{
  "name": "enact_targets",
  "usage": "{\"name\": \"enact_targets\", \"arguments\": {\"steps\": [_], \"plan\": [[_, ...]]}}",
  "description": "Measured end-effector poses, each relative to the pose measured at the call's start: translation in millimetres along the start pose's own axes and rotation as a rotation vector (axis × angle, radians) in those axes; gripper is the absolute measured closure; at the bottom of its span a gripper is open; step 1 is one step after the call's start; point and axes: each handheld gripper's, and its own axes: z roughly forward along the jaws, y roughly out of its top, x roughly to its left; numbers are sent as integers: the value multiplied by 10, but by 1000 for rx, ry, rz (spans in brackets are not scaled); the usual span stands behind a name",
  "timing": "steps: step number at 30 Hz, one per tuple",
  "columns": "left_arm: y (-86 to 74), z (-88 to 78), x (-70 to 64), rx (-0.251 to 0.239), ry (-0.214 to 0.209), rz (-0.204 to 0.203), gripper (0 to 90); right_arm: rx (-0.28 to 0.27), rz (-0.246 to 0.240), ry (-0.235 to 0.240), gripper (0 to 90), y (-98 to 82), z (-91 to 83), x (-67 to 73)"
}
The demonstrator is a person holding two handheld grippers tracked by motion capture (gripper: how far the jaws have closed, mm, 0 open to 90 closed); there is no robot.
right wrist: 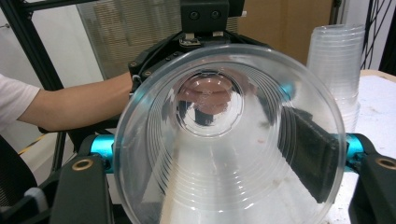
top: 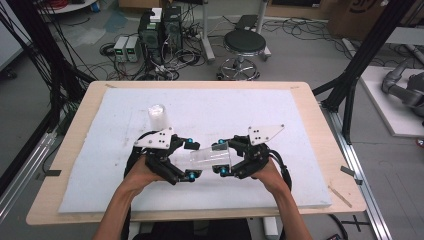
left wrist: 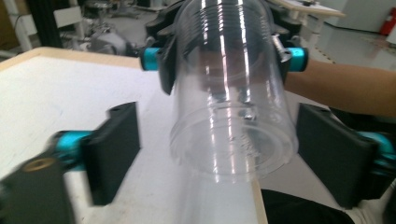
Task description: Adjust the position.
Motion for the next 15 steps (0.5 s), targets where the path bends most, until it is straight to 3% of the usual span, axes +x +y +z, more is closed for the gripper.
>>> {"name": "enact_targets", "arguments": {"steps": [3, 5, 10, 12, 15], "plan": [[16, -74, 1, 18, 20, 7, 69, 2, 2, -9, 294, 0, -12, -1], [28, -131, -7, 61, 42, 12, 69, 7, 2, -13, 294, 0, -19, -3], [-8, -284, -36, 161, 55, -44, 71, 23, 7, -31, 294, 4, -44, -11], [-67, -351, -52, 216, 99, -30, 85, 41, 14, -47, 294, 13, -63, -13], [-162, -437, -49, 235, 159, -47, 86, 71, 10, -77, 294, 38, -88, -29]]}}
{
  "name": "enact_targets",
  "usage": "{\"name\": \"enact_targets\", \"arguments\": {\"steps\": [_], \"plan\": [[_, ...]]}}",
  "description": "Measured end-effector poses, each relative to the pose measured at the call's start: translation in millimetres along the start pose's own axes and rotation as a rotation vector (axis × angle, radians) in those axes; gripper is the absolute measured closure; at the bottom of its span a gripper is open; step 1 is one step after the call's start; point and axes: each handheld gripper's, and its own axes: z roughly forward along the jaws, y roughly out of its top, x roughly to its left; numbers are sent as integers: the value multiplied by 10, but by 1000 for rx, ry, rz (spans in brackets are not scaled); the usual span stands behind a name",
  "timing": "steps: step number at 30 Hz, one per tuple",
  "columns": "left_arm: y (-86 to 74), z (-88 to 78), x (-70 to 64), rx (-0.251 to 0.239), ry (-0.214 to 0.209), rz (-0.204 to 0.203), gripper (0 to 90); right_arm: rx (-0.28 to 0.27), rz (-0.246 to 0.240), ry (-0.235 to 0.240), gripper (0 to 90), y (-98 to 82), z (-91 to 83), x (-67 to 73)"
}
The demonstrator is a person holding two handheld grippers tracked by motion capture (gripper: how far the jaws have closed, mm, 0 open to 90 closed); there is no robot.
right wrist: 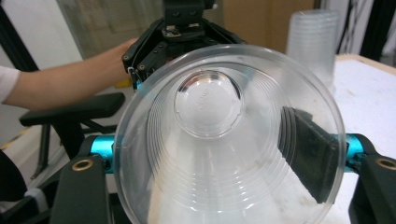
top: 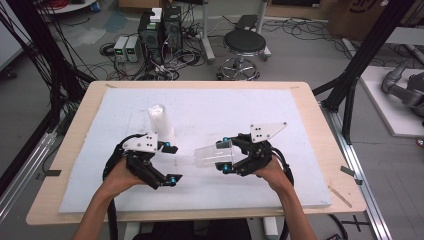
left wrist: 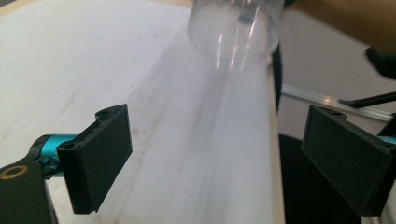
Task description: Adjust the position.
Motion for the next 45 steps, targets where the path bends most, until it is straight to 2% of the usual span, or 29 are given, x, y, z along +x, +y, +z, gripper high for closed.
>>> {"name": "enact_targets", "arguments": {"steps": [5, 12, 19, 26, 31, 38, 45], "plan": [[-171, -100, 38, 5, 94, -45, 86, 73, 9, -49, 294, 45, -27, -17], [-331, -195, 32, -36, 208, -77, 86, 159, 30, -119, 294, 124, -67, -62], [-555, -237, 57, -61, 310, -133, 86, 275, 53, -188, 293, 193, -86, -138], [-713, -219, 64, -101, 391, -178, 86, 398, 82, -230, 293, 249, -53, -199], [-770, -196, 72, -117, 428, -191, 86, 460, 95, -252, 294, 291, -54, -243], [-834, -132, 88, -100, 441, -188, 86, 538, 109, -288, 294, 357, -40, -289], [-874, -108, 105, -113, 458, -181, 86, 594, 109, -304, 294, 362, -9, -321]]}}
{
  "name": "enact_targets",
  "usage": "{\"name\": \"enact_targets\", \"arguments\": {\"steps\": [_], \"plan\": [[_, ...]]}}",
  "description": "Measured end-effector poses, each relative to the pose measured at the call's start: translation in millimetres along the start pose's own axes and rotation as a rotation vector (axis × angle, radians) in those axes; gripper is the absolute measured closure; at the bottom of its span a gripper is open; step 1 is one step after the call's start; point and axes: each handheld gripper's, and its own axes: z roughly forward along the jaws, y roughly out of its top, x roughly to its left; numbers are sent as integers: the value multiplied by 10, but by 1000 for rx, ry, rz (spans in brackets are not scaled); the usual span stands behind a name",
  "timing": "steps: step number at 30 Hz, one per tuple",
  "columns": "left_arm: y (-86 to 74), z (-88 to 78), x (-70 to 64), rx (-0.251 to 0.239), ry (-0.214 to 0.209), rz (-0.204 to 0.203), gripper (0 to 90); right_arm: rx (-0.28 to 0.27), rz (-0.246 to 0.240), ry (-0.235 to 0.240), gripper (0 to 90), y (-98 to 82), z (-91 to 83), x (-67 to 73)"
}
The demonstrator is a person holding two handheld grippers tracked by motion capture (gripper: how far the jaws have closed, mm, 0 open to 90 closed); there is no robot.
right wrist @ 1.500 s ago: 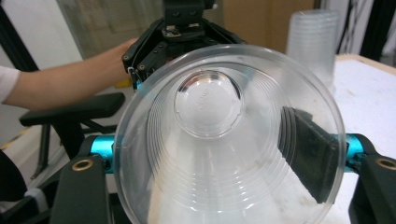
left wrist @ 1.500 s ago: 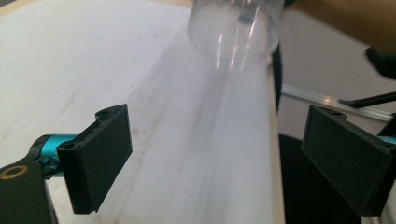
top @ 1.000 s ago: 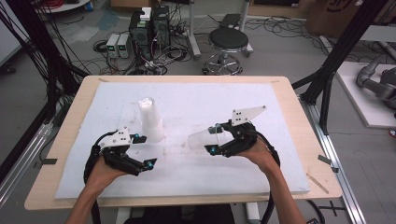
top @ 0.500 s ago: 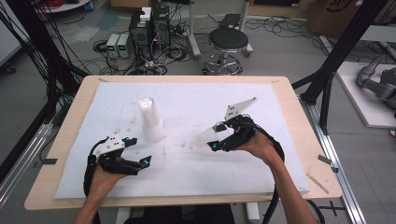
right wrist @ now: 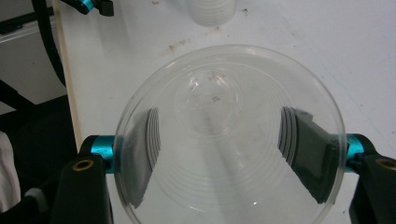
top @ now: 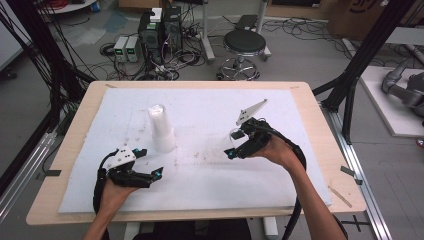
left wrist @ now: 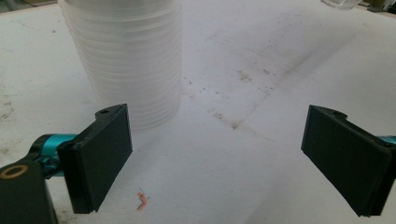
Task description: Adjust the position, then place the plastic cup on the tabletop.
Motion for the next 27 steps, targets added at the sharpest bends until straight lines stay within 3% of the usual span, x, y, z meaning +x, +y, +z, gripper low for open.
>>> {"name": "enact_targets", "arguments": {"steps": [5, 13, 20, 27], "plan": [[-27, 13, -6, -8, 17, 11, 85, 30, 2, -2, 294, 7, 17, -25], [-79, 24, 32, -9, 27, -10, 86, 98, -6, -25, 295, 33, 55, -46], [-84, 27, 51, -6, 23, -24, 86, 110, 10, -29, 296, 28, 64, -67], [-99, 0, 44, -38, 35, -27, 86, 101, 13, -27, 297, 30, 63, -81]]}}
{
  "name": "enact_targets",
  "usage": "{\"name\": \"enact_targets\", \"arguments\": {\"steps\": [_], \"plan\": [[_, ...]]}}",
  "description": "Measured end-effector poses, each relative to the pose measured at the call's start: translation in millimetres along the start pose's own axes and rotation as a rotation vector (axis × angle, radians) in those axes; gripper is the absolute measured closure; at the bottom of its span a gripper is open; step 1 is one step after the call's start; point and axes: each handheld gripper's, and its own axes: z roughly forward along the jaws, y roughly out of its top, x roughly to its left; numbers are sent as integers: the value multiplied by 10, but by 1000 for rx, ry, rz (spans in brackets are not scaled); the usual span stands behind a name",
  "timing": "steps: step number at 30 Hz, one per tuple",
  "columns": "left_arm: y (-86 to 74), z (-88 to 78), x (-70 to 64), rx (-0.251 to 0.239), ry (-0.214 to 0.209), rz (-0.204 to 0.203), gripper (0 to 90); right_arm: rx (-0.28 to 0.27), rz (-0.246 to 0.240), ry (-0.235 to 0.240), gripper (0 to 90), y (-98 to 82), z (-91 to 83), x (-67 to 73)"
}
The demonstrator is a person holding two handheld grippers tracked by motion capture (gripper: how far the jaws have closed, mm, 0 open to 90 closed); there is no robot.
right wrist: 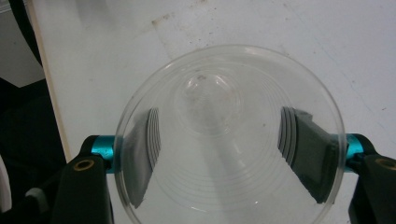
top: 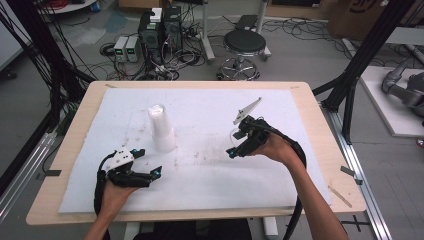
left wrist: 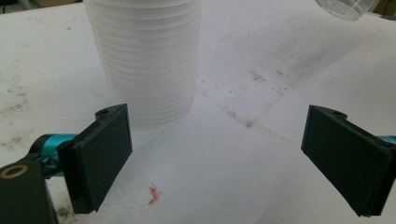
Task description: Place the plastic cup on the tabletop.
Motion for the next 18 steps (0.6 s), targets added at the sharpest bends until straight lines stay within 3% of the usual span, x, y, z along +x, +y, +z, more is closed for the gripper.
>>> {"name": "enact_targets", "arguments": {"steps": [18], "plan": [[-6, -12, 10, -10, -9, -5, 86, 44, 6, -17, 297, 29, 107, -34]]}}
